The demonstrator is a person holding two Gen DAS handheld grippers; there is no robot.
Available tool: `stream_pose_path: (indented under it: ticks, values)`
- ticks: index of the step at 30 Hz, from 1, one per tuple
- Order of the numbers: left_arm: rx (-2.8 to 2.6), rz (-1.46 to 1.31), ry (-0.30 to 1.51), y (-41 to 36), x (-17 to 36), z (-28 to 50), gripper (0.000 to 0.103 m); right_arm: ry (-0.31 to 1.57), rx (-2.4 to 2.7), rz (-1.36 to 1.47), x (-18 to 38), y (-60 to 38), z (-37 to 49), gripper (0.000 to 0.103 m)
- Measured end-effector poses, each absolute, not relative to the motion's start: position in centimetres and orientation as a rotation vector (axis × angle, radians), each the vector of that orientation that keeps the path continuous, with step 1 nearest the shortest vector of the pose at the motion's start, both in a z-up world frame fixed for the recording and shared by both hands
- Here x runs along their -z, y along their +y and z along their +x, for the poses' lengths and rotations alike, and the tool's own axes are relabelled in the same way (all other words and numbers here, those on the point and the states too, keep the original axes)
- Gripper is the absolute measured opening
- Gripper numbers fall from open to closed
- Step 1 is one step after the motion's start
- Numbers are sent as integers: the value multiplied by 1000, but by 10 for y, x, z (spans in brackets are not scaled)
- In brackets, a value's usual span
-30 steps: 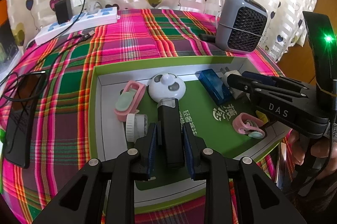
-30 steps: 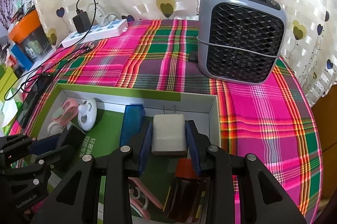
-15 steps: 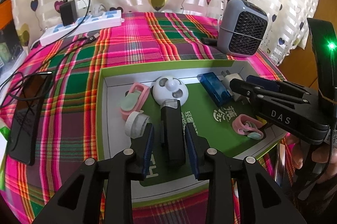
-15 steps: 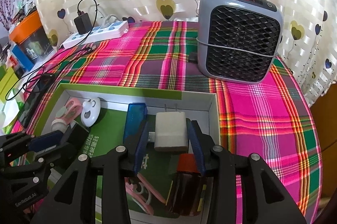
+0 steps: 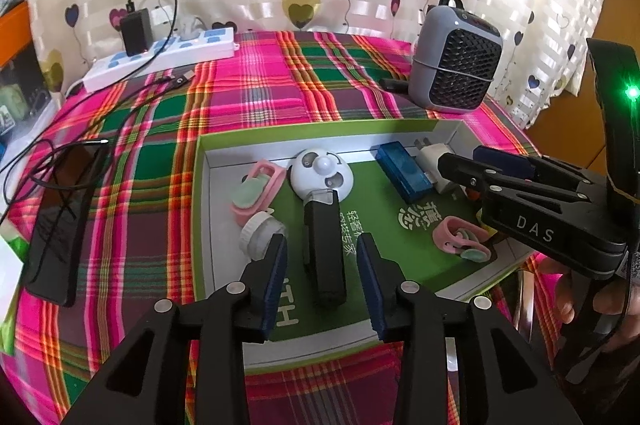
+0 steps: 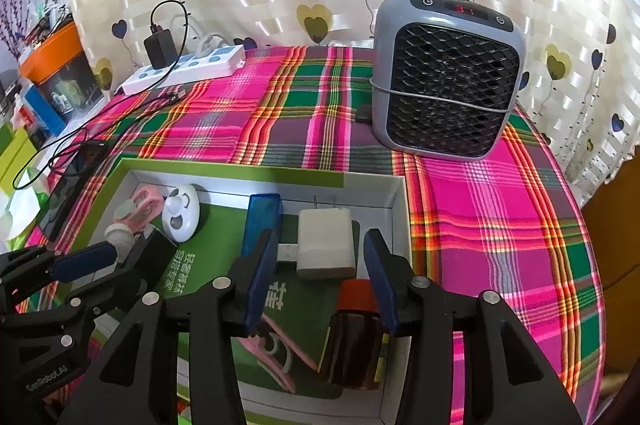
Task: Organize rigid objects
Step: 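Lower the charger into the box and open the right tool while the left releases the remote, then move the right tool to the silver metal bar while the left approaches the green-capped round object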
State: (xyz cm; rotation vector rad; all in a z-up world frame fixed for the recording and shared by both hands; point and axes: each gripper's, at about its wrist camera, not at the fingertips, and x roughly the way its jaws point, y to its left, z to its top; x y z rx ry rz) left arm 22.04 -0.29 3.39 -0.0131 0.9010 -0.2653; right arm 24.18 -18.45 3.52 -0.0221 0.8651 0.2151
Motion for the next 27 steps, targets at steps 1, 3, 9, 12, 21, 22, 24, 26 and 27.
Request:
stream_pose_path:
  ticks: [1, 3, 9, 12, 21, 22, 24, 26, 27]
  values:
    - [265, -12, 899, -3, -35, 219, 35, 864, -216, -21, -36, -185, 241, 46]
    - [266, -17, 894, -2, -38, 215, 35, 861, -219, -20, -38, -184, 238, 46]
    - [273, -22, 867, -1, -48, 201, 35, 853, -223, -14, -42, -183, 226, 46]
    - [271, -18, 853, 0, -52, 193, 35, 843, -224, -6, -46, -184, 219, 46]
    - [291, -55, 828, 8, -61, 168, 35, 811, -200, 48, -54, -198, 181, 46]
    - [295, -57, 827, 8, -61, 165, 35, 812, -194, 58, -53, -201, 177, 46]
    - [302, -59, 828, 8, -61, 159, 35, 814, -180, 76, -53, -205, 167, 46]
    - [309, -61, 829, 8, -60, 155, 35, 815, -167, 90, -52, -209, 157, 46]
    - [314, -62, 830, 7, -60, 152, 35, 820, -159, 93, -51, -211, 153, 46]
